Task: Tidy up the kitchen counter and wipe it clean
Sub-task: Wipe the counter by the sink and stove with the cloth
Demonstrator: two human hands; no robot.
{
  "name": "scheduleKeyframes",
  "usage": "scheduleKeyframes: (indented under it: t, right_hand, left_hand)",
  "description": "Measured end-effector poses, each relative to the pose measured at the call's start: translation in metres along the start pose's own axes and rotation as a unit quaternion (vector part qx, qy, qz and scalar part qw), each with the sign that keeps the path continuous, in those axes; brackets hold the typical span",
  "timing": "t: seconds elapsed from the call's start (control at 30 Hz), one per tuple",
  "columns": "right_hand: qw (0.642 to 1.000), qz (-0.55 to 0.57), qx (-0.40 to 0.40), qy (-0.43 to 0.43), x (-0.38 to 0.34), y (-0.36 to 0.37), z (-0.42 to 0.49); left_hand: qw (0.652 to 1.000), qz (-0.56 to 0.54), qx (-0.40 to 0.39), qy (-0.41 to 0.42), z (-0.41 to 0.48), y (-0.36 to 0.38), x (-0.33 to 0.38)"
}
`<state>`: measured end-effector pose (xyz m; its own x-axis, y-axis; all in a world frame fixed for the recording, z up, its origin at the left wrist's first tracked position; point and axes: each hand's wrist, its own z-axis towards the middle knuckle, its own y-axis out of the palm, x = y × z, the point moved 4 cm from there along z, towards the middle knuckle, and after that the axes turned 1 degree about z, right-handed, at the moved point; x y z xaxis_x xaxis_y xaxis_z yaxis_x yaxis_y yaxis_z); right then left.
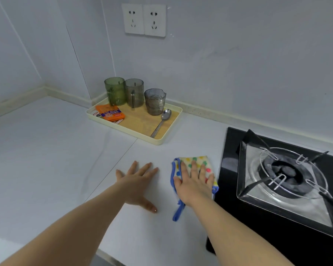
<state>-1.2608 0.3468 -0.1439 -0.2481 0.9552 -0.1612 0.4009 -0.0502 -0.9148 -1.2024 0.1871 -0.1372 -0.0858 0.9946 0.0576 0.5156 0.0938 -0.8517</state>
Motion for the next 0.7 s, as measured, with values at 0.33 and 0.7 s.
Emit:
scheduleKeyframes:
  t: [0.33, 0.7]
  right_hand:
    - [0.999, 0.001, -0.031, 0.009, -0.02, 0.039, -0.095]
    - [0.999, 0.023, -0.022, 0.039, -0.049, 0.076, -0.184]
  left_hand:
    - [0.999, 0.029, -0.012, 0.027, -0.064, 0.034, 0.005]
    - [0.994, 0.057, 0.007, 0.089, -0.138, 0.077, -0.011]
